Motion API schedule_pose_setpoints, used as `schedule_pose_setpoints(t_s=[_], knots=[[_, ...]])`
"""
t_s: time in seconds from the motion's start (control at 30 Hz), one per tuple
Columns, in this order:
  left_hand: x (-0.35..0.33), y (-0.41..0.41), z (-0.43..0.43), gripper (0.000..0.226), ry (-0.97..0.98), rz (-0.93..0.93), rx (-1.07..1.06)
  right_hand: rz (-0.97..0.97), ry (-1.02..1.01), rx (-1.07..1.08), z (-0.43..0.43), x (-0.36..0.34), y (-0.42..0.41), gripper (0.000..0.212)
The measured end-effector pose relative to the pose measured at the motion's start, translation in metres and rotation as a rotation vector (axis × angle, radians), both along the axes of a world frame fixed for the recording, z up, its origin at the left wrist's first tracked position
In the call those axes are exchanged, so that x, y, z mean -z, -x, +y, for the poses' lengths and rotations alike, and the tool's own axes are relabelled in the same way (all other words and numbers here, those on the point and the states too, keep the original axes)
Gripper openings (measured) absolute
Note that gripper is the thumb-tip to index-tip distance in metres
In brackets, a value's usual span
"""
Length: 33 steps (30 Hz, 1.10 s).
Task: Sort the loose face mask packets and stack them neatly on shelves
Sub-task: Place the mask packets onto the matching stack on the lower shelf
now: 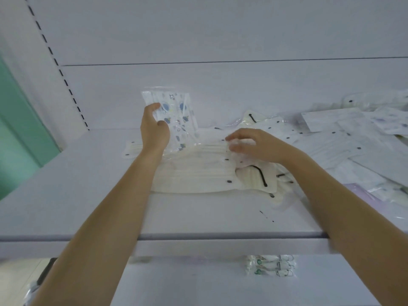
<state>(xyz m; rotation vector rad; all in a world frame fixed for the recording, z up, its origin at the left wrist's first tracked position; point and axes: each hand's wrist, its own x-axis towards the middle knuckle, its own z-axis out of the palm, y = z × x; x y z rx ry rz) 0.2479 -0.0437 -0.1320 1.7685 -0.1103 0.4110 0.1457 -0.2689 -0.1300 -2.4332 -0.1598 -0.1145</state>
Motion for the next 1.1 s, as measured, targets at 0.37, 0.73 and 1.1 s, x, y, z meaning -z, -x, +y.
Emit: schedule_pose_setpoints(t_s=[0.37,0.73,1.1], knots=[[0.0,0.002,-0.001,0.061,-0.024,-0.038,0.019,0.003,0.171,0.055,0.015,0.002,-0.001,0.044],[-0.002,0.0,-0.007,0.058,-0.048,-0.07,0.071,0.136,0.028,-0.036,0.013,-0.005,0.008,0.022],[0.001,0.002,-0.012,0.058,-0.107,-0.089,0.116,0.238,0.148,0.449,-0.035,0.006,-0.003,0.097]])
